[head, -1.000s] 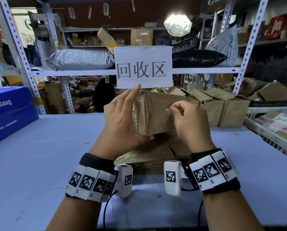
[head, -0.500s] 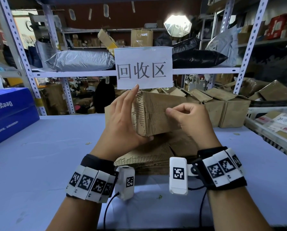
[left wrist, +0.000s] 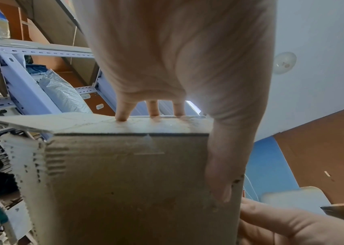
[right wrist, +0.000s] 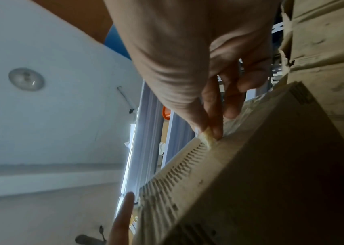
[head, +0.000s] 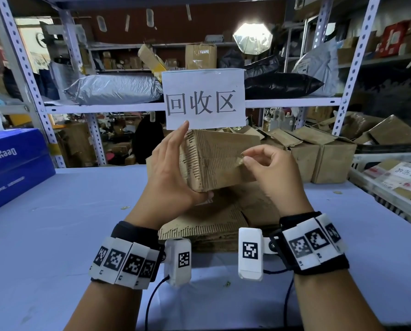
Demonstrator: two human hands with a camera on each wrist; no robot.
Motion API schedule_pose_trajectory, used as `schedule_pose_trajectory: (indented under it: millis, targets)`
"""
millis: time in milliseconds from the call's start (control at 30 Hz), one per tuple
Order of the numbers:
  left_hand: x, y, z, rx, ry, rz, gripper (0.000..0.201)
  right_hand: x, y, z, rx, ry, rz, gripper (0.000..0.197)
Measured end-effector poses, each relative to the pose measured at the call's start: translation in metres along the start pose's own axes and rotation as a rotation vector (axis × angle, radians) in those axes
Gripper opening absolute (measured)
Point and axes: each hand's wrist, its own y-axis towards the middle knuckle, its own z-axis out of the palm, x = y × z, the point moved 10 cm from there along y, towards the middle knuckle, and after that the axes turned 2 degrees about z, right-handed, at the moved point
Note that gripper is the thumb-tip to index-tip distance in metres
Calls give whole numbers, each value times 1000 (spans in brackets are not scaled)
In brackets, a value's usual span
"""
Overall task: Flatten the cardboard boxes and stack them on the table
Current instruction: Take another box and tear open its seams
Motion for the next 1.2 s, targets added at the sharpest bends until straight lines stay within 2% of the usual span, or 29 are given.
schedule_pose_trajectory:
  millis: [100, 133, 200, 267, 367, 467, 600, 700, 833, 933, 1067, 1200]
  targets:
    - [0, 0, -1, 1, -16, 3, 134, 9, -4, -16, -153, -158, -76, 31]
    - [-1, -1, -2, 1, -22, 3, 133, 13, -5, -19, -185, -204, -100, 30]
    - [-2, -1, -3, -1, -24, 2, 132, 15, -4, -15, -159, -264, -118, 13]
    - [-2, -2, -3, -3, -36, -9, 132, 13, -4, -9, -113, -273, -112, 7]
    - [-1, -4, -4, -1, -64, -21, 131, 14, -2, -2, -61, -255, -113, 9]
    - [1, -4, -5, 4, -88, -38, 132, 14, -1, 3, -5, -240, -117, 21]
    - [3, -4, -7, -6, -128, -43, 131, 18, -4, 13, 68, -288, -159, 22]
    - [1, -5, -5, 11, -121, -27, 133, 15, -2, 12, 18, -323, -159, 16]
    - [1, -5, -4, 19, -125, -20, 134, 9, -2, 14, -3, -313, -146, 6]
    - [1, -5, -3, 24, -129, -16, 134, 3, 1, 14, 6, -309, -102, 9]
    - [-1, -6, -2, 54, -145, -17, 131, -10, 6, 10, 24, -192, -1, 17]
    - [-3, -5, 0, 57, -152, -15, 130, -15, 4, 5, -2, -142, 61, 12]
